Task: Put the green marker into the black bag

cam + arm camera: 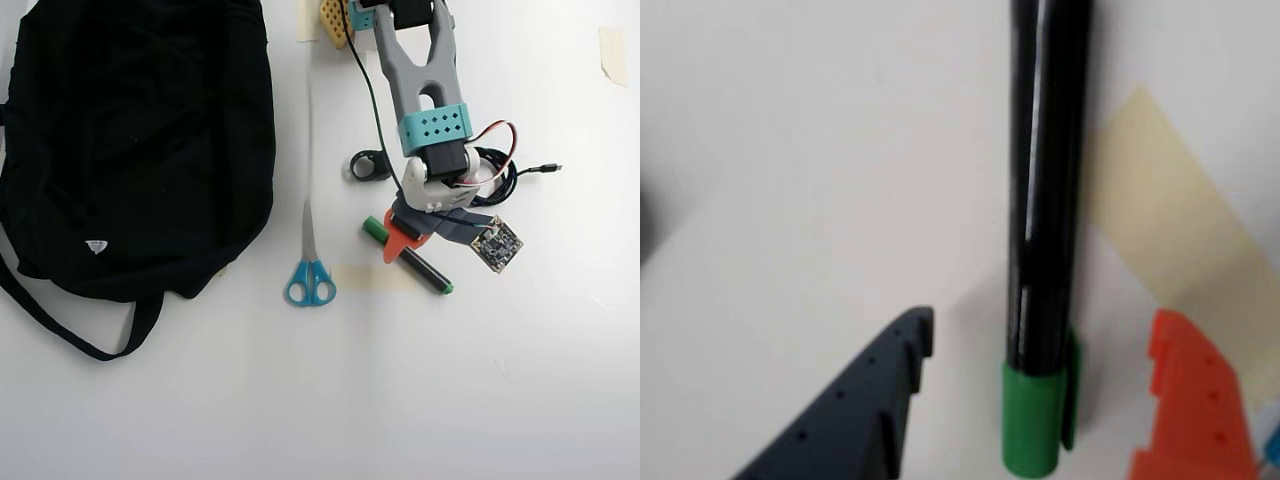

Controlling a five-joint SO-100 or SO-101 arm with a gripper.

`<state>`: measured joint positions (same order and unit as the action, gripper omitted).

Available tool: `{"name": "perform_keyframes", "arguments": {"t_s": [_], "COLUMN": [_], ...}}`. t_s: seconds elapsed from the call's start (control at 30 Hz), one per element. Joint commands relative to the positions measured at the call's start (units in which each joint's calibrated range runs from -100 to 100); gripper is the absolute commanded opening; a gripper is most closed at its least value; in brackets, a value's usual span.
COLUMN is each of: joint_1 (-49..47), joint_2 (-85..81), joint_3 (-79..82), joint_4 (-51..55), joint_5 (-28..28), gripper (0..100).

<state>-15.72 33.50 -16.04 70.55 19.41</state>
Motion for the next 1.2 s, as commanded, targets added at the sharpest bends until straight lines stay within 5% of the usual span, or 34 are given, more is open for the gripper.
{"name": "perform_keyframes", "arguments": {"t_s": [0.0,1.17], "joint_1": [0.8,0.6], "joint_2": [-0.6,4.1], "joint_3": [-2.2,-5.4], "joint_4": [-1.4,-2.2], "joint_5": [-0.2,-0.2], "gripper": [28,28]}}
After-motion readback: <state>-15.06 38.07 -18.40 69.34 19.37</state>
